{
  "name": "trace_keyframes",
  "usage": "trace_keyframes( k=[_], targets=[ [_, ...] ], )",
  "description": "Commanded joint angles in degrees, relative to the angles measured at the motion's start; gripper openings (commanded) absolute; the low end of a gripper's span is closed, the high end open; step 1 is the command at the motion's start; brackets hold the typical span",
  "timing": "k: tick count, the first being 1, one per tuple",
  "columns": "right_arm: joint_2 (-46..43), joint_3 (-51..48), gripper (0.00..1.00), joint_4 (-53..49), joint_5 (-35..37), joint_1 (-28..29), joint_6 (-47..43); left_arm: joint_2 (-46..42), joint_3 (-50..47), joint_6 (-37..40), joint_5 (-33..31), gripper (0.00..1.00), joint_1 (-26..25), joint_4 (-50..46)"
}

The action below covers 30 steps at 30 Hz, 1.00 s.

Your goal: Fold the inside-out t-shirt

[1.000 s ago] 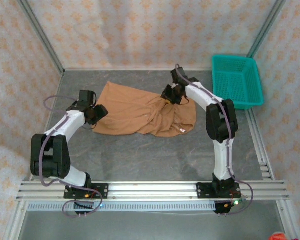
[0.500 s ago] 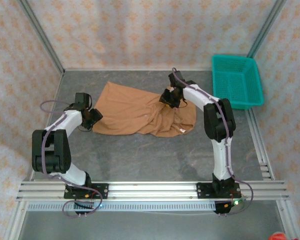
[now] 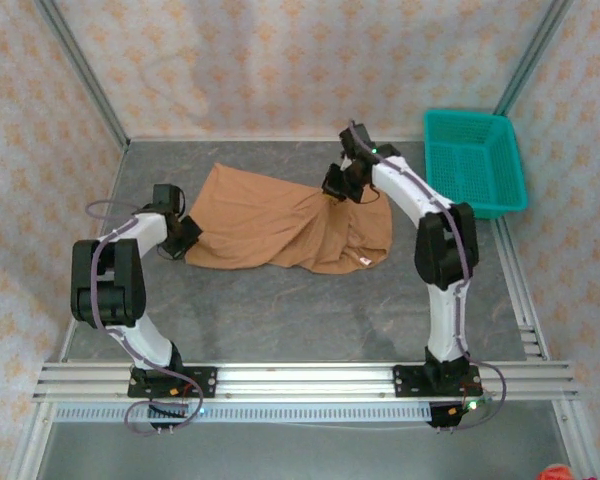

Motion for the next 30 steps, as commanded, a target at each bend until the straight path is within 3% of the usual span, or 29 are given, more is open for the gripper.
trace_keyframes(
  k=[1, 6, 11, 16, 19, 22, 26, 30],
  targets=[
    [-10.46, 4.38, 0.0, -8.33, 1.2, -1.8, -4.23, -3.83, 3.72, 1.03, -2.89, 0.0, 1.02, -2.65],
    [-16.91, 6.94, 0.0, -13.54, 0.74, -4.14, -6.72, -8.89, 6.16, 1.56, -5.36, 0.0, 1.88, -5.63],
    [-20.44, 6.03, 0.0, -17.67, 6.83, -5.34, -9.75, -13.83, 7.27, 1.99, -7.13, 0.0, 2.73, -7.54],
    [-22.34, -3.19, 0.0, -12.91, 4.83, -5.37, -9.04, -15.29, 3.53, 0.92, 4.86, 0.0, 1.96, -1.45],
    [-23.22, -9.57, 0.0, -8.4, 6.12, -5.51, -7.83, -12.15, 2.94, 3.07, 11.01, 0.21, -2.36, -0.12],
    [-22.4, -13.45, 0.0, -5.3, 8.29, -6.1, -6.6, -8.88, 2.71, 4.19, 10.67, 0.41, -9.6, 0.56],
    [-20.62, -16.18, 0.0, -3.09, 9.06, -7.44, -5.69, -5.44, 0.1, -0.29, 8.25, 0.47, -16.33, 6.12],
    [-20.32, -17.31, 0.0, -2.44, 8.48, -7.83, -5.58, -0.63, 0.21, -4.89, 7.84, 0.51, -18.2, 9.75]
  ],
)
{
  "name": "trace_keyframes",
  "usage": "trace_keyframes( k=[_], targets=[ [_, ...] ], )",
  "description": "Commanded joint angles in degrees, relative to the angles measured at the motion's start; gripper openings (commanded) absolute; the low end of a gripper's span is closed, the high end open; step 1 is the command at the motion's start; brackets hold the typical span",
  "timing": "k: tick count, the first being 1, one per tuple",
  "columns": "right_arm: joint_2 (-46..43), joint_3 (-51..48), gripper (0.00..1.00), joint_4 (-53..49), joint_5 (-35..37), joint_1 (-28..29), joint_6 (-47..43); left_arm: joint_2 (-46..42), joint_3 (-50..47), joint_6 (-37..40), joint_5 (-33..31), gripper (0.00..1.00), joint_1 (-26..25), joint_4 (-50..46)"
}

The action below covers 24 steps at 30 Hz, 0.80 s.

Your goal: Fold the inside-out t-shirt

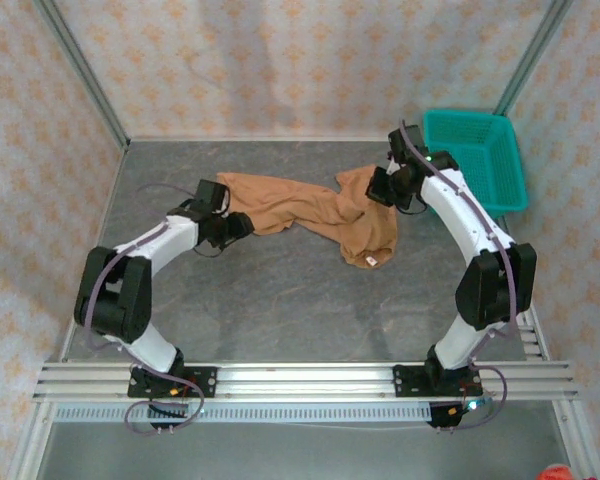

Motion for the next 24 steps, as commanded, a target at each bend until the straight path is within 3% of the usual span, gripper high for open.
trace_keyframes(
  k=[1, 9, 14, 17, 19, 20, 24],
  targets=[
    [0.17, -1.11, 0.0, 2.61, 1.3, -0.26, 0.72, 3.89, 0.54, -4.81, -1.2, 0.52, -0.24, 5.44],
    [0.18, -1.57, 0.0, 3.47, 0.24, -0.36, 1.02, 11.76, 5.78, -9.47, -4.38, 0.53, -3.13, 7.65],
    [-0.13, -2.54, 0.0, 4.31, -0.94, -0.37, 1.33, 14.71, 8.74, -10.65, -5.27, 0.45, -3.33, 7.74],
    [-0.14, -2.95, 0.0, 4.55, -1.25, -0.34, 1.42, 16.28, 10.37, -10.59, -5.62, 0.31, -3.47, 7.2],
    [-0.14, -3.01, 0.0, 4.62, -0.87, -0.33, 1.27, 17.88, 11.41, -10.11, -5.97, 0.05, -3.44, 5.94],
    [-0.05, -2.82, 0.0, 4.56, -0.57, -0.42, 1.17, 17.9, 11.89, -9.7, -6.23, 0.0, -3.41, 4.86],
    [-0.19, 0.75, 0.0, 2.52, 0.56, -2.16, 0.49, 13.63, 19.22, -4.62, -7.49, 0.0, -1.25, -6.08]
  ],
)
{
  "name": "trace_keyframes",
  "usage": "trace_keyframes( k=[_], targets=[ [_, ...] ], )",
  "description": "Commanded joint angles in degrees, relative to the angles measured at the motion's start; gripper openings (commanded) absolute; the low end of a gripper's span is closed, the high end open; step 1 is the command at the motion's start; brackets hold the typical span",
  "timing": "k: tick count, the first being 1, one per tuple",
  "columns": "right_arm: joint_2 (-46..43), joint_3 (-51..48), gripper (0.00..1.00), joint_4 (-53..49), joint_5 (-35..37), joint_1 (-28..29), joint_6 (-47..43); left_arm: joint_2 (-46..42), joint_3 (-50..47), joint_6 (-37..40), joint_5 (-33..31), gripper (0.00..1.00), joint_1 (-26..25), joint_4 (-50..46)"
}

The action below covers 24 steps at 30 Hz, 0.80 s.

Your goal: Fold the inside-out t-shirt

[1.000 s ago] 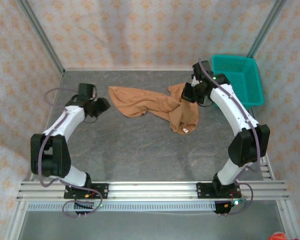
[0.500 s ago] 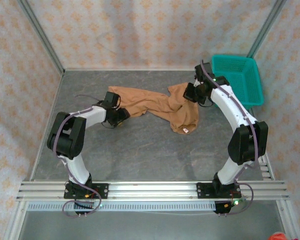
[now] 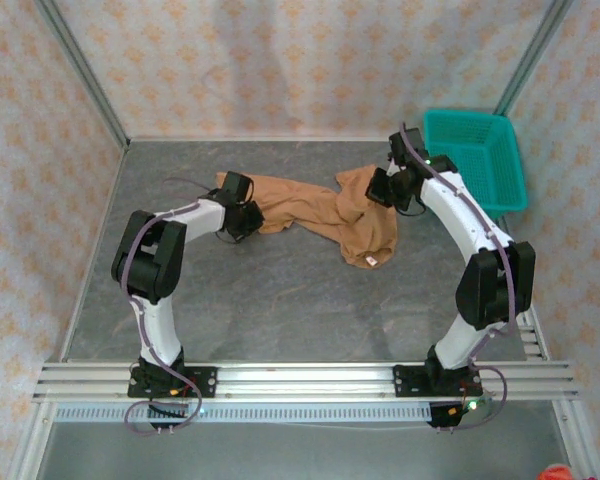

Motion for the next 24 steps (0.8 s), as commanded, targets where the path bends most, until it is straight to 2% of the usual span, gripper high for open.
trace_keyframes(
  k=[1, 4, 7, 13, 18, 24],
  targets=[
    [-0.45, 4.63, 0.0, -1.9, 1.94, -2.31, -0.41, -5.27, 8.43, 5.24, -2.78, 0.0, 3.01, -11.4],
    [-1.48, 10.03, 0.0, -4.83, 1.97, -6.28, -0.84, -9.88, 17.83, 9.09, -1.63, 0.0, 8.11, -20.93],
    [-2.97, 13.91, 0.0, -6.69, 2.07, -9.89, -0.66, -13.99, 25.27, 10.68, 0.59, 0.0, 13.67, -26.56],
    [-5.1, 18.28, 0.0, -7.56, 0.11, -13.65, 1.07, -20.88, 29.81, 10.48, 2.62, 0.0, 20.67, -28.16],
    [-4.45, 24.33, 0.0, -9.74, -0.88, -14.07, 1.16, -23.26, 31.28, 9.29, 5.19, 0.0, 23.43, -27.02],
    [-3.27, 32.0, 0.0, -8.55, -6.02, -14.06, 3.51, -23.13, 36.31, 8.72, 8.37, 0.0, 23.57, -27.79]
  ],
)
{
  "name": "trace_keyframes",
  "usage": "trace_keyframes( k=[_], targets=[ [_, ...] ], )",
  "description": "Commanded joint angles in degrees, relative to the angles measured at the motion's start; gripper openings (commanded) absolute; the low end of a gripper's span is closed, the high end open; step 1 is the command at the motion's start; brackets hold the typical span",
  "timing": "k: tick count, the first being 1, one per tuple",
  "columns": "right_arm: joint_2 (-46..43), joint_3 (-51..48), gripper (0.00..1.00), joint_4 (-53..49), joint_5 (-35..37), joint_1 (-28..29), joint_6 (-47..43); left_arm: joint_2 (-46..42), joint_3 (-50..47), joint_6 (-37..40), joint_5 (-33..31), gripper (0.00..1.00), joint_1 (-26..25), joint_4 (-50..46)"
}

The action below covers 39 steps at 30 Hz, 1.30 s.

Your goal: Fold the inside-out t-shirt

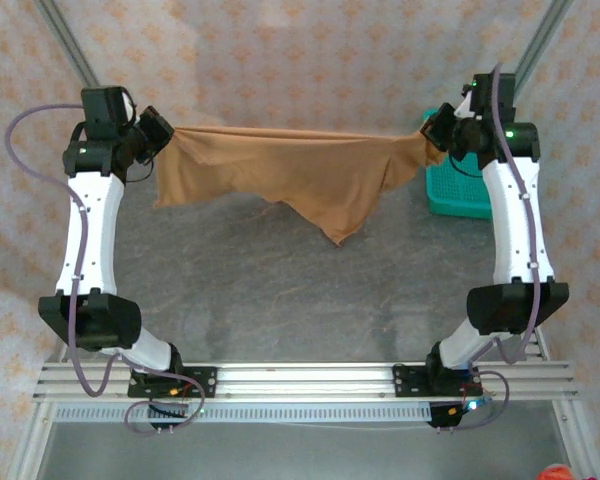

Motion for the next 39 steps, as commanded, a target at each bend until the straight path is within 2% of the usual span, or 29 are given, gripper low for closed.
trace_keyframes(
  k=[1, 5, 9, 12, 19, 25, 29, 31, 35, 37, 39],
  targets=[
    [0.22, 4.61, 0.0, 0.96, -3.25, -0.81, 2.33, -0.52, 4.12, -0.16, 1.29, 0.0, 0.93, -1.17],
    [-0.21, 6.36, 0.0, 4.27, -7.03, -1.21, 4.55, -1.17, 5.33, 1.04, 0.55, 0.0, 1.59, -1.55],
    [1.69, 13.21, 0.0, -2.94, -4.35, -3.06, 1.32, -1.07, 7.41, 1.78, 1.0, 0.0, 6.06, -3.34],
    [1.66, 13.62, 0.0, -4.74, -2.71, -3.61, 0.53, -1.5, 6.97, 0.74, 2.36, 0.0, 8.34, -2.48],
    [-1.55, 1.81, 0.0, 7.82, -12.11, -3.43, 7.73, -3.34, -0.15, -3.1, 7.22, 0.0, 8.02, 4.7],
    [0.16, 3.83, 0.0, 7.45, -13.05, -3.18, 8.02, -2.52, 0.29, -3.66, 8.03, 0.0, 6.87, 5.51],
    [3.3, 6.66, 0.0, 8.49, -11.35, -2.6, 8.94, 0.7, 3.07, -5.21, 6.16, 0.0, 2.8, 7.69],
    [6.52, 9.97, 0.0, 9.46, -11.43, -2.22, 10.22, 3.91, 5.38, -6.93, 6.18, 0.0, 0.53, 9.96],
    [15.48, 23.57, 0.0, 9.61, -10.41, -1.39, 10.87, 12.21, 14.01, -11.84, 6.96, 0.0, -1.83, 14.94],
    [20.13, 32.32, 0.0, 9.48, -9.35, -1.57, 10.79, 17.12, 21.4, -14.08, 7.4, 0.0, -1.95, 15.78],
    [24.48, 41.29, 0.0, 10.41, -9.99, -2.22, 11.62, 24.09, 33.04, -15.98, 8.47, 0.0, -1.92, 14.04]
  ],
)
